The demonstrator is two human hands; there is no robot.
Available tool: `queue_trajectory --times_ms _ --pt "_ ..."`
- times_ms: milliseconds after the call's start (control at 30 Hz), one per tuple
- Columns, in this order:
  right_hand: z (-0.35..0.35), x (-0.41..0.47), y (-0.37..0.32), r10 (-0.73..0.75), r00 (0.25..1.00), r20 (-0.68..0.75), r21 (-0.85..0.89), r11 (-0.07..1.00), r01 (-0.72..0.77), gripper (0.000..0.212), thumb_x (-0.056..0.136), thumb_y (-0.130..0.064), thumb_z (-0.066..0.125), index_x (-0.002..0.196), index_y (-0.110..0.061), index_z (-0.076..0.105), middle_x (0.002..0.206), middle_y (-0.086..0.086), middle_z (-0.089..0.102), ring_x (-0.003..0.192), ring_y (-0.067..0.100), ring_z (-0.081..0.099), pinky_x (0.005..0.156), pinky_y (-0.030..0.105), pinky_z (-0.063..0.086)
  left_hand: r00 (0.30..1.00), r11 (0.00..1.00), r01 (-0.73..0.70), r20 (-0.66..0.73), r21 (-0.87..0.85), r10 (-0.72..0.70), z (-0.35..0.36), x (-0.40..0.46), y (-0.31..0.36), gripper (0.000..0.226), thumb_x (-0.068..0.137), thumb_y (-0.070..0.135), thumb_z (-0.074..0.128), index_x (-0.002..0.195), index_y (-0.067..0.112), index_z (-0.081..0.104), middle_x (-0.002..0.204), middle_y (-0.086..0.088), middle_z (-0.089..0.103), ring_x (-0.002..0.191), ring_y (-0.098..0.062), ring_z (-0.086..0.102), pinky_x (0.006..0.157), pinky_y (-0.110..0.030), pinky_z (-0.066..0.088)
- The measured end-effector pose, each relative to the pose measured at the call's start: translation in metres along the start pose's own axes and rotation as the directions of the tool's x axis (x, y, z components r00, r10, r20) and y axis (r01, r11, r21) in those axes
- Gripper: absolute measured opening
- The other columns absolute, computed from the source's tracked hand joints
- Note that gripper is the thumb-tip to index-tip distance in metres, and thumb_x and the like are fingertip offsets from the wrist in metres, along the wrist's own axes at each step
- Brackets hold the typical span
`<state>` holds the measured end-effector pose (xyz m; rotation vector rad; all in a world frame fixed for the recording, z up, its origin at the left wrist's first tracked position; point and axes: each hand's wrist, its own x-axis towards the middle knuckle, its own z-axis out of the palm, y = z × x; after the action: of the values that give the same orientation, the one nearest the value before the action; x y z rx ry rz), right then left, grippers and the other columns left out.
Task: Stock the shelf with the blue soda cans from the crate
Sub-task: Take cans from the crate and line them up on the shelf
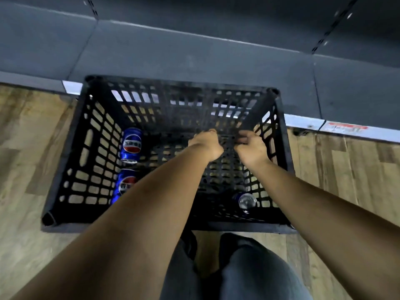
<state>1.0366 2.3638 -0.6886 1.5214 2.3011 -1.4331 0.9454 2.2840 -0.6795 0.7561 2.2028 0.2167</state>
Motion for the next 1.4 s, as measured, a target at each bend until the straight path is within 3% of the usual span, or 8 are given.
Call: queue_trajectory --times_ms 233,433,667,767,967,1067,1267,1400 --pt "0.024 0.009 0.030 0.098 0.933 0.346 -0.399 0.915 0.051 0.027 0.094 -0.017 0.053 0.118 -0.006 0.060 0.094 0.004 0.054 0.084 0.018 0.051 0.068 0.023 0.041 0.989 0.998 0.051 0.135 0.038 -0.055 0.030 0.023 -0.022 0.047 0.098 0.022 0.045 0.141 0.007 0.036 0.137 -0.017 0.046 0.109 -0.028 0.051 0.081 -0.032 0.042" --pt "0.039 0.014 0.061 0.319 0.857 0.405 -0.825 0.532 0.192 0.056 0.090 -0.024 0.060 0.141 -0.011 0.039 0.143 0.014 0.042 0.127 0.032 0.046 0.100 0.038 0.043 0.987 0.967 0.090 0.153 -0.239 -0.054 0.069 0.025 -0.017 0.025 0.096 0.021 0.049 0.115 0.007 0.055 0.110 -0.007 0.053 0.089 -0.021 0.051 0.081 -0.032 0.041" --pt "0.050 0.013 0.084 0.436 0.817 0.378 -0.904 0.365 0.224 0.077 0.078 -0.043 0.072 0.140 -0.011 0.040 0.141 0.012 0.045 0.125 0.034 0.047 0.102 0.045 0.041 0.974 0.902 0.217 0.143 -0.374 -0.176 0.069 0.038 -0.031 0.039 0.097 0.021 0.048 0.134 0.008 0.047 0.097 -0.009 0.058 0.055 -0.014 0.034 0.052 -0.026 0.031" --pt "0.054 0.015 0.086 0.516 0.777 0.361 -0.925 0.307 0.225 0.077 0.084 -0.044 0.066 0.145 -0.011 0.032 0.145 0.012 0.040 0.130 0.035 0.041 0.106 0.047 0.035 0.956 0.902 0.280 0.178 -0.329 -0.232 0.070 0.036 -0.042 0.026 0.099 0.023 0.046 0.116 0.006 0.056 0.081 -0.008 0.052 0.053 -0.014 0.031 0.051 -0.026 0.028" --pt "0.061 0.015 0.089 0.594 0.751 0.289 -0.957 0.165 0.239 0.075 0.088 -0.042 0.060 0.149 -0.014 0.026 0.151 0.010 0.030 0.135 0.036 0.032 0.108 0.047 0.028 0.937 0.893 0.335 0.206 -0.299 -0.283 0.074 0.041 -0.063 0.057 0.098 0.021 0.049 0.148 0.008 0.026 0.132 -0.014 0.050 0.059 -0.015 0.036 0.065 -0.030 0.039" --pt "0.056 0.012 0.088 0.565 0.758 0.326 -0.945 0.182 0.270 0.068 0.087 -0.038 0.063 0.145 -0.019 0.033 0.147 0.008 0.035 0.131 0.034 0.035 0.106 0.046 0.028 0.934 0.871 0.351 0.202 -0.344 -0.296 0.075 0.047 -0.069 0.058 0.097 0.020 0.052 0.148 0.008 0.027 0.099 -0.011 0.053 0.058 -0.016 0.034 0.070 -0.031 0.037" --pt "0.056 0.011 0.087 0.526 0.792 0.312 -0.948 0.225 0.224 0.071 0.083 -0.037 0.065 0.143 -0.014 0.035 0.146 0.011 0.038 0.131 0.035 0.036 0.106 0.047 0.028 0.940 0.867 0.337 0.185 -0.367 -0.286 0.077 0.040 -0.084 0.022 0.097 0.015 0.048 0.076 0.016 0.047 0.074 -0.005 0.041 0.057 -0.015 0.031 0.068 -0.029 0.034" --pt "0.059 0.010 0.087 0.511 0.814 0.277 -0.956 0.233 0.179 0.064 0.082 -0.035 0.068 0.137 -0.012 0.044 0.137 0.010 0.048 0.124 0.033 0.045 0.100 0.045 0.035 0.944 0.954 0.266 0.238 -0.138 -0.229 0.092 0.031 -0.095 0.034 0.100 0.015 0.039 0.131 0.005 0.049 0.121 -0.020 0.052 0.095 -0.028 0.053 0.076 -0.030 0.039"
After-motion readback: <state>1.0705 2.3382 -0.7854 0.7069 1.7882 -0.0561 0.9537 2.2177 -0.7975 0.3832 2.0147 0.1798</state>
